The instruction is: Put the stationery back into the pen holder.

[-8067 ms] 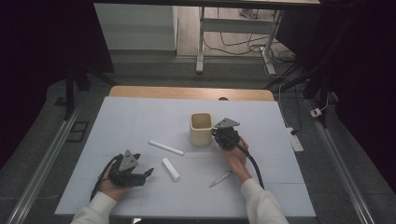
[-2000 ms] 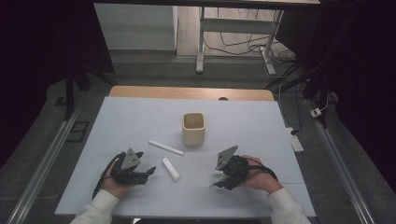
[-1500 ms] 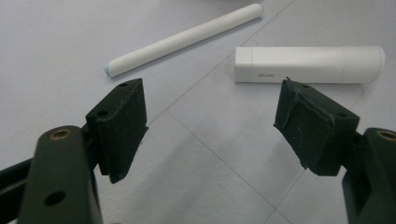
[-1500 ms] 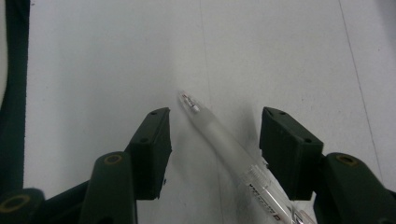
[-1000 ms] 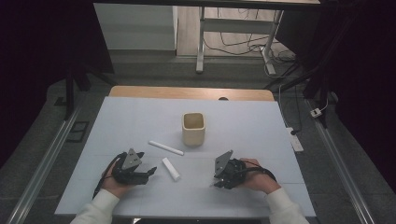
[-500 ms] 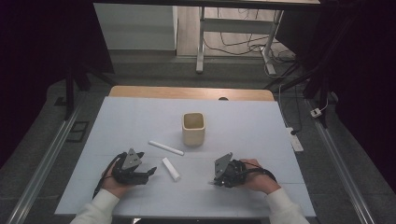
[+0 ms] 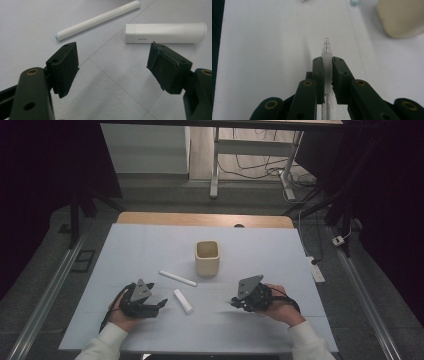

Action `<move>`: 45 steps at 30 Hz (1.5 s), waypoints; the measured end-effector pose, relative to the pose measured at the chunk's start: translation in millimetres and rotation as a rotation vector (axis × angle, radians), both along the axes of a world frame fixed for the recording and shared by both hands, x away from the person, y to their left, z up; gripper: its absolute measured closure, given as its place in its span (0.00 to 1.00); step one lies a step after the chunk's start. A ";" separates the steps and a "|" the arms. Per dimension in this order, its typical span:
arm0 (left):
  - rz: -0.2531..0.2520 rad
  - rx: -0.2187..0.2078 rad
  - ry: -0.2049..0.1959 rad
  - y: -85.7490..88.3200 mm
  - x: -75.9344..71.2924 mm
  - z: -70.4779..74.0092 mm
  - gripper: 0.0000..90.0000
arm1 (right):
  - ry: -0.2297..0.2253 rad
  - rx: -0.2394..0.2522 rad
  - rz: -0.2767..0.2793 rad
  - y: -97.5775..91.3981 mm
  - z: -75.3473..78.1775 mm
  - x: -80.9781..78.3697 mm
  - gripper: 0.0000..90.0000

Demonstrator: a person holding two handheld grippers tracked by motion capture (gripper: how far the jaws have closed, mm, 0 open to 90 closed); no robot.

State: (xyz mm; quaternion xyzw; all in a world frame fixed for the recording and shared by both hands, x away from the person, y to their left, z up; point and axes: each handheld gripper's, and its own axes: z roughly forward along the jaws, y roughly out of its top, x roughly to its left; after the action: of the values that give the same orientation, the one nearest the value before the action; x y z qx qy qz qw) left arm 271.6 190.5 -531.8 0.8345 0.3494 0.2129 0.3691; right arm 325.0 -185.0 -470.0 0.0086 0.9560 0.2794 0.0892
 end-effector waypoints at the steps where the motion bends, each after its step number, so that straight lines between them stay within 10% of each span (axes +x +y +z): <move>1: 0.000 0.000 0.000 0.0 0.1 0.0 0.28 | -0.004 0.006 -0.009 -1.8 3.7 0.5 0.90; 19: 0.001 0.000 0.000 0.0 0.0 0.0 0.28 | -0.097 0.310 -0.242 -21.3 31.9 7.1 0.89; 45: 0.003 0.003 0.004 -0.7 0.4 -0.5 0.28 | -0.214 0.538 -0.370 -13.1 54.5 8.1 0.89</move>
State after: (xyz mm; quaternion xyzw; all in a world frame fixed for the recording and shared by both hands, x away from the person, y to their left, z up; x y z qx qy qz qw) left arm 272.0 189.8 -532.2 0.8349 0.3512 0.2124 0.3667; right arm 333.1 -198.1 -415.5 0.1758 0.8156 0.4997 0.2328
